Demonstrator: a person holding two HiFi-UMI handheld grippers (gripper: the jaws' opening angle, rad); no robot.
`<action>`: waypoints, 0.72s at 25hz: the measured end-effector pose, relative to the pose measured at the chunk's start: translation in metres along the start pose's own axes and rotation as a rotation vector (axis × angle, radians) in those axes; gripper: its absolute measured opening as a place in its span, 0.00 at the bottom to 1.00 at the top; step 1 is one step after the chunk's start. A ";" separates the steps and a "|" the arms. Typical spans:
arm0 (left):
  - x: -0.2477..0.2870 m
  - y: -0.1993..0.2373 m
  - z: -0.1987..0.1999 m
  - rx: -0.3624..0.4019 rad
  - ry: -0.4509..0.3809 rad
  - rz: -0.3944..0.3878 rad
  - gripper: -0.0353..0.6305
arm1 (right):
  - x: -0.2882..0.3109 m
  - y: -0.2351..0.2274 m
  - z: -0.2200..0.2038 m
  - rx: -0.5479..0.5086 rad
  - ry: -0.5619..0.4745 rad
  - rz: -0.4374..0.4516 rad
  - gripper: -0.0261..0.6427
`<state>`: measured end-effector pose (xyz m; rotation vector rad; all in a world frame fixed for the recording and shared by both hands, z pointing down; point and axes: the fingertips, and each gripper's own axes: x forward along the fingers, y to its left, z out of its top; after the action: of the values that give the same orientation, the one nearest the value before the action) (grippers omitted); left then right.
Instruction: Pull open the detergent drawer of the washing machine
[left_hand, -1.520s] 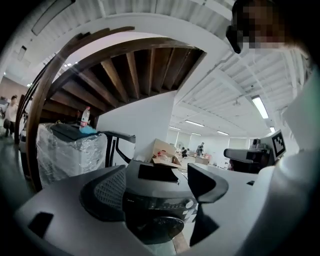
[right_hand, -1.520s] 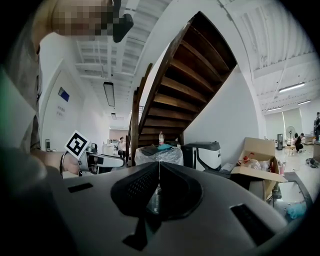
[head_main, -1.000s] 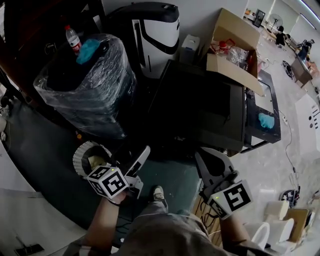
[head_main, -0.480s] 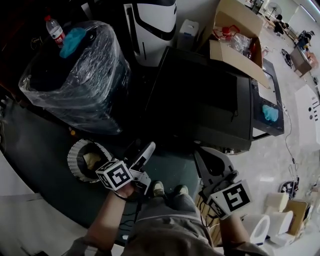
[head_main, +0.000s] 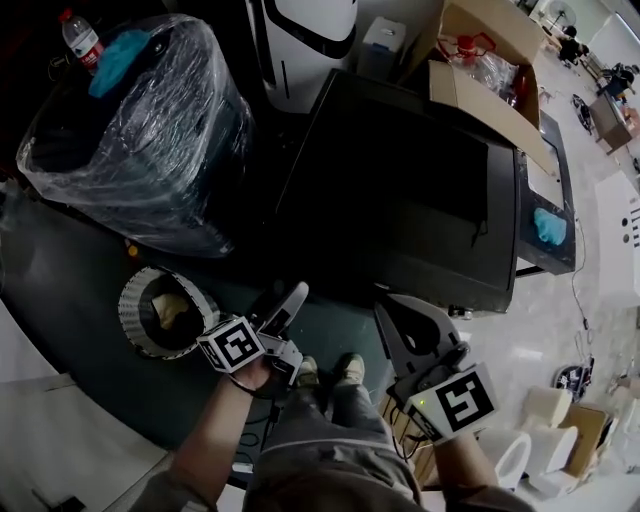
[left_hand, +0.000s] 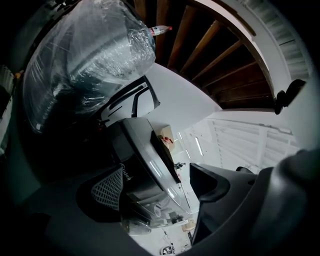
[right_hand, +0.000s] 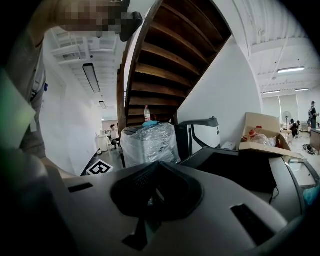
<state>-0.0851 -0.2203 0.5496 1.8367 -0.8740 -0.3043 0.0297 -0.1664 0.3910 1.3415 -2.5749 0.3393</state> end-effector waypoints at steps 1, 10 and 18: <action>0.004 0.005 -0.004 -0.009 -0.002 0.000 0.68 | 0.002 -0.003 -0.003 0.005 -0.001 0.005 0.08; 0.037 0.056 -0.029 -0.184 -0.070 -0.001 0.68 | 0.021 -0.020 -0.035 0.013 0.012 0.046 0.08; 0.055 0.075 -0.030 -0.272 -0.159 -0.070 0.69 | 0.031 -0.029 -0.056 0.008 0.022 0.076 0.08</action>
<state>-0.0613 -0.2521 0.6386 1.6070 -0.8327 -0.5906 0.0410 -0.1901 0.4562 1.2378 -2.6142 0.3753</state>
